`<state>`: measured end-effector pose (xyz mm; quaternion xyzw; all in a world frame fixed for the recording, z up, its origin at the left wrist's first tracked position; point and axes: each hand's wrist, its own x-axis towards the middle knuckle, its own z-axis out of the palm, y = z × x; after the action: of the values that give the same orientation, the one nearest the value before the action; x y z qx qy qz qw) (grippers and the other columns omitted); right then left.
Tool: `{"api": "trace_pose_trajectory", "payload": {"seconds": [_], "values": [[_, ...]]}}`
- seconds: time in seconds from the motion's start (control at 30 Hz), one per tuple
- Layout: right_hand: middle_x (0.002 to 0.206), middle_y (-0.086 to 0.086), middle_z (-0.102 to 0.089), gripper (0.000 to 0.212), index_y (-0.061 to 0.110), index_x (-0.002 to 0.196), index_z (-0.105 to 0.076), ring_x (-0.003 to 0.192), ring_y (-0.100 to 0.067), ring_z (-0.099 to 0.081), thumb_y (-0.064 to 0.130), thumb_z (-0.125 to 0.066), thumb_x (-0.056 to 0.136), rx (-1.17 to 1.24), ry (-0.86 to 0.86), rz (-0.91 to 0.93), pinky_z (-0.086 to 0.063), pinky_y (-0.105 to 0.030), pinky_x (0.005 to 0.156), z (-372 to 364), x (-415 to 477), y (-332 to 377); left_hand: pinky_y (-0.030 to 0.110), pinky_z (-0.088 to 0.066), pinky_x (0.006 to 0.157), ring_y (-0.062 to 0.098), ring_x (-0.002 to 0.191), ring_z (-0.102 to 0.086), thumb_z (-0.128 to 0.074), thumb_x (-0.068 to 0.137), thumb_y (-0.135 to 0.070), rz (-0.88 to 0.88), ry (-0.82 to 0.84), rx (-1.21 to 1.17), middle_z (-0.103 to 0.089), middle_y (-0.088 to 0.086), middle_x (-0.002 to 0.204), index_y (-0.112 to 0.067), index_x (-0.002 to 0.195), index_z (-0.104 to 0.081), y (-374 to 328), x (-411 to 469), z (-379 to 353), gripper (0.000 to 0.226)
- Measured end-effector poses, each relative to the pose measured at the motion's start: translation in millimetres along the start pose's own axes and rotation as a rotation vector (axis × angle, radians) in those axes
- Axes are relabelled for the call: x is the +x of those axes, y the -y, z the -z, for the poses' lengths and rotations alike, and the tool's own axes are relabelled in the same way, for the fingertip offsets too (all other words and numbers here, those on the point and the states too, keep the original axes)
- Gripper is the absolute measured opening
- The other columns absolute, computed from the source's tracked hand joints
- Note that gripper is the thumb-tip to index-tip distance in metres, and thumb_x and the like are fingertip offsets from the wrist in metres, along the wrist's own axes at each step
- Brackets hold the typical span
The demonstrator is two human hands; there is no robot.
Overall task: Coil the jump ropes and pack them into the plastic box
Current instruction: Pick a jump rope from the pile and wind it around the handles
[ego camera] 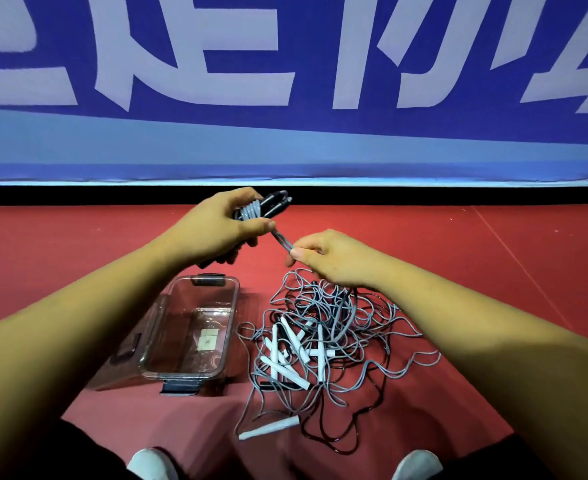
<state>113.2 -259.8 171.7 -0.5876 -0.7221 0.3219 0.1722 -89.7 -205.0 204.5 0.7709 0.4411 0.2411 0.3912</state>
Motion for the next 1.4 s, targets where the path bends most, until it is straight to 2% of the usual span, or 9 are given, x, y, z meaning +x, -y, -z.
{"api": "trace_pose_trajectory", "payload": {"seconds": [0.13, 0.23, 0.43, 0.53, 0.63, 0.73, 1.03, 1.17, 1.4], "values": [[0.083, 0.001, -0.054, 0.022, 0.012, 0.103, -0.054, 0.078, -0.020, -0.050, 0.033, -0.055, 0.097, -0.266, -0.084, 0.075, -0.029, -0.028, 0.063, 2, -5, 30, 0.024, -0.041, 0.036, 0.015, 0.038, -0.056, -0.074, 0.086, -0.028, 0.011, 0.017, 0.396, -0.062, 0.002, 0.062, -0.023, 0.095, -0.054, 11, 4, 7, 0.022], [0.098, -0.010, -0.063, 0.013, 0.018, 0.095, -0.051, 0.090, -0.031, -0.058, 0.031, -0.053, 0.096, -0.514, -0.116, 0.166, -0.033, -0.032, 0.065, 1, -11, 42, 0.033, -0.053, 0.060, 0.015, 0.052, -0.059, -0.072, 0.084, -0.029, 0.001, 0.072, 0.596, -0.067, 0.003, 0.081, -0.025, 0.100, -0.055, 17, 6, -4, 0.023], [0.097, -0.004, -0.069, 0.025, 0.025, 0.096, -0.066, 0.094, -0.031, -0.061, 0.045, -0.052, 0.095, -0.551, -0.240, 0.215, -0.038, -0.032, 0.068, 8, -12, 38, 0.025, -0.047, 0.052, 0.015, 0.051, -0.061, -0.069, 0.079, -0.031, 0.054, 0.373, 0.803, -0.063, -0.006, 0.062, -0.029, 0.081, -0.059, 1, -4, -21, 0.010], [0.082, 0.005, -0.066, 0.022, 0.027, 0.093, -0.069, 0.086, -0.025, -0.060, 0.045, -0.057, 0.092, -0.475, -0.261, 0.208, -0.039, -0.032, 0.067, 9, -7, 29, 0.027, -0.034, 0.057, 0.016, 0.058, -0.052, -0.071, 0.081, -0.049, -0.018, 0.388, 0.898, -0.051, -0.007, 0.057, -0.024, 0.066, -0.047, -6, -9, -34, 0.037], [0.062, 0.011, -0.055, 0.017, 0.024, 0.084, -0.071, 0.062, -0.008, -0.051, 0.040, -0.067, 0.086, -0.266, -0.210, 0.167, -0.035, -0.027, 0.060, 17, -1, 14, 0.023, -0.033, 0.049, 0.008, 0.047, -0.051, -0.066, 0.080, -0.064, -0.038, 0.390, 0.732, -0.052, -0.003, 0.048, -0.022, 0.064, -0.051, -6, -10, -36, 0.047], [0.058, 0.014, -0.057, 0.015, 0.020, 0.075, -0.068, 0.054, -0.001, -0.045, 0.032, -0.075, 0.081, -0.036, -0.198, 0.175, -0.035, -0.023, 0.057, 27, 4, 1, 0.021, -0.040, 0.045, 0.024, 0.046, -0.058, -0.069, 0.085, -0.052, -0.023, 0.404, 0.432, -0.060, 0.000, 0.052, -0.026, 0.074, -0.061, -7, -13, -34, 0.030], [0.052, 0.001, -0.047, 0.032, 0.021, 0.076, -0.063, 0.040, -0.010, -0.035, 0.010, -0.047, 0.101, 0.392, -0.051, 0.024, -0.027, -0.020, 0.044, 17, 5, -16, 0.022, -0.036, 0.039, 0.022, 0.042, -0.050, -0.064, 0.094, -0.030, -0.029, 0.220, -0.034, -0.065, 0.013, 0.065, -0.024, 0.096, -0.059, -6, -13, -37, 0.008], [0.059, -0.002, -0.046, 0.026, 0.012, 0.096, -0.062, 0.043, -0.011, -0.037, 0.027, -0.042, 0.104, 0.332, -0.019, -0.016, -0.031, -0.019, 0.042, 11, 5, -15, 0.030, -0.040, 0.050, 0.022, 0.051, -0.046, -0.064, 0.095, -0.026, 0.004, 0.135, -0.219, -0.063, 0.015, 0.070, -0.041, 0.124, -0.060, -4, -8, -31, 0.033], [0.066, 0.004, -0.052, 0.013, 0.015, 0.093, -0.054, 0.053, -0.009, -0.045, 0.022, -0.047, 0.101, -0.045, 0.001, 0.054, -0.035, -0.024, 0.050, 0, 1, 1, 0.029, -0.046, 0.048, 0.032, 0.051, -0.060, -0.067, 0.093, -0.026, 0.093, -0.069, -0.071, -0.067, 0.015, 0.076, -0.022, 0.113, -0.060, 12, 8, -10, 0.021]]}}
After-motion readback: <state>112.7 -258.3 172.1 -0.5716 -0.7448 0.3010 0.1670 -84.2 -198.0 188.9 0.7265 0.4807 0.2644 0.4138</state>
